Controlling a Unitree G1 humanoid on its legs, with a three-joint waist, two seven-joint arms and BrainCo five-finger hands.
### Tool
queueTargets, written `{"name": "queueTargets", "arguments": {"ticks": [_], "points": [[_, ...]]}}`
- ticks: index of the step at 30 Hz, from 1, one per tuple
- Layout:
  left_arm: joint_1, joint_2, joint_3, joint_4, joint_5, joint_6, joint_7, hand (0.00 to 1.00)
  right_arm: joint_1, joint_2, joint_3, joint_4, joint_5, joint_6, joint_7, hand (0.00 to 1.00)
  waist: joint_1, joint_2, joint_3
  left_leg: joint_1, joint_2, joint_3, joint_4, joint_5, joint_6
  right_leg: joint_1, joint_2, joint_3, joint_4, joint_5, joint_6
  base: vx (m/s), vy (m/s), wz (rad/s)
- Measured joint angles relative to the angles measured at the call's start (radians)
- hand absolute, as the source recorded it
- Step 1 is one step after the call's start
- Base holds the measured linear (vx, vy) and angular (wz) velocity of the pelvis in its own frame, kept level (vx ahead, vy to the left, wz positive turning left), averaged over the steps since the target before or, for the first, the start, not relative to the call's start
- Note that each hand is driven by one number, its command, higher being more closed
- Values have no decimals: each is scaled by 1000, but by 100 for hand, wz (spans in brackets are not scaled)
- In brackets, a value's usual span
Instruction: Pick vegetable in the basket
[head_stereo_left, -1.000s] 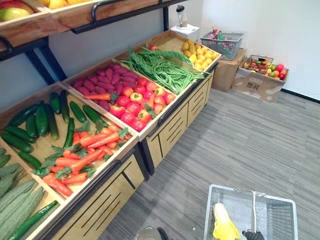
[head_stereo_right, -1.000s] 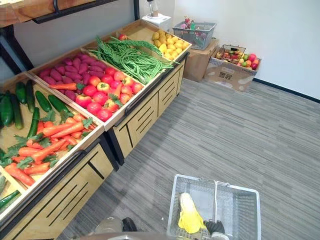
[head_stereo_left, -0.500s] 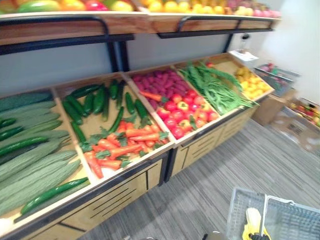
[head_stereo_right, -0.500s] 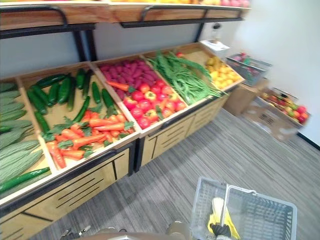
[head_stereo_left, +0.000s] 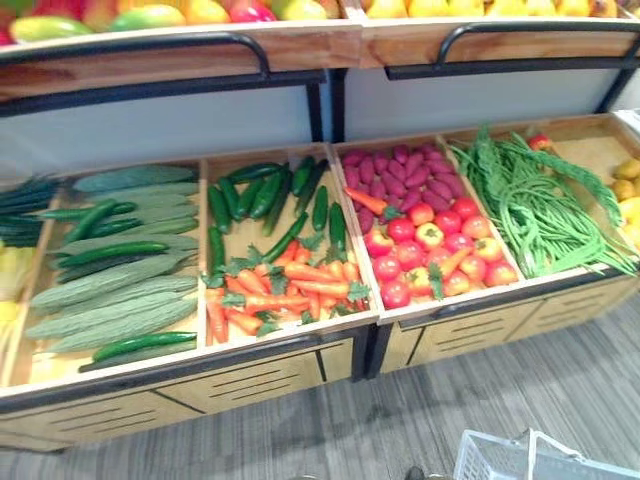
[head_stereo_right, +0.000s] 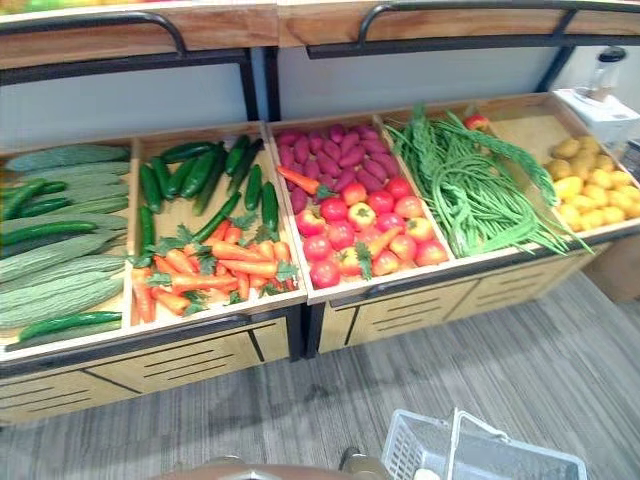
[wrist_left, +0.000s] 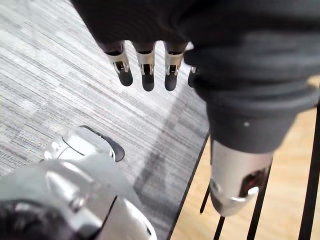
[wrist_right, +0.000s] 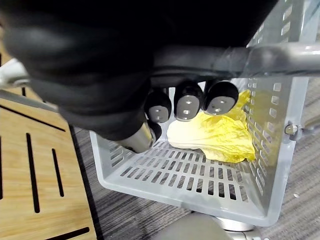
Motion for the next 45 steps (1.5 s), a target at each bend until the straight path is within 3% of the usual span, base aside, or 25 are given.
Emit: {"name": "queueTargets", "arguments": {"ticks": [3,8,9,11,12,16,19,23,26,30,36,38,39,45], "points": [[-5,24,-1,0,-4,-19,52,0,-14,-20,0,0,0,-8,-3,100,-6,-4,2,-1,-7,-1,-51,47,6,15,-8,-52,-15,-15,-3,-125,-46,55],[-45,40,-17,-148,-8,-135,262,0,-15,-32,1,-3,2,-3,-2,100,-26,6,1,-8,-23,17,-126,85,29,9,-16,-63,-41,-14,6,-128,3,23],[-58,41,-34,-243,47,-168,339,0,-8,-32,9,-7,4,1,-3,100,-26,9,-1,-14,-24,32,-136,85,30,0,-15,-57,-51,-14,6,-91,10,8],[-76,51,-53,-358,137,-198,427,0,-2,-33,30,-13,11,1,-3,100,-26,12,3,-19,-31,41,-150,85,30,-12,-15,-47,-54,-14,6,-44,16,-6],[-87,64,-70,-464,250,-221,506,0,7,-33,50,-29,23,2,-5,100,-28,14,4,-24,-33,56,-158,85,30,-23,-16,-39,-60,-14,6,-8,25,-12],[-115,142,-77,-648,423,-273,562,0,23,-33,69,-50,37,0,-8,100,-57,21,10,-31,-40,58,-156,88,29,-30,-16,-16,-65,-9,12,60,34,-7],[-132,283,-99,-770,573,-299,520,0,48,-33,68,-75,38,-6,-8,100,-63,28,13,-23,-43,75,-166,114,23,-40,-14,11,-63,24,11,146,19,-16],[-189,501,-193,-794,731,-334,444,0,32,-64,68,-81,35,-18,8,100,-72,40,24,9,-56,124,-193,121,20,-53,-17,53,-66,35,12,167,26,-23],[-255,607,-279,-756,755,-363,386,0,21,-81,71,-87,28,-35,31,100,-77,37,31,23,-63,174,-192,120,20,-57,-20,88,-66,37,11,105,21,-32],[-323,668,-384,-691,758,-366,287,0,12,-94,92,-109,28,-45,44,100,-82,35,42,37,-62,223,-188,120,20,-60,-23,114,-68,40,7,43,8,-27],[-398,744,-583,-686,771,-323,-19,0,3,-129,150,-139,29,-49,72,100,-85,44,55,31,-47,283,-181,101,22,-88,-9,134,-65,48,9,-36,-18,-14],[-419,765,-624,-686,770,-311,-79,0,0,-136,159,-162,29,-49,80,100,-82,46,56,3,-39,300,-165,86,16,-108,-9,151,-67,54,12,-87,-8,-19],[-449,773,-661,-686,763,-284,-135,0,-2,-144,173,-173,29,-49,83,100,-80,45,57,-17,-38,308,-152,79,19,-121,-11,161,-75,62,14,-62,-10,-14],[-544,788,-755,-684,746,-244,-236,0,2,-151,188,-203,30,-54,85,100,-81,46,58,-19,-37,333,-144,75,19,-128,-12,177,-77,76,16,3,-4,-9]]}}
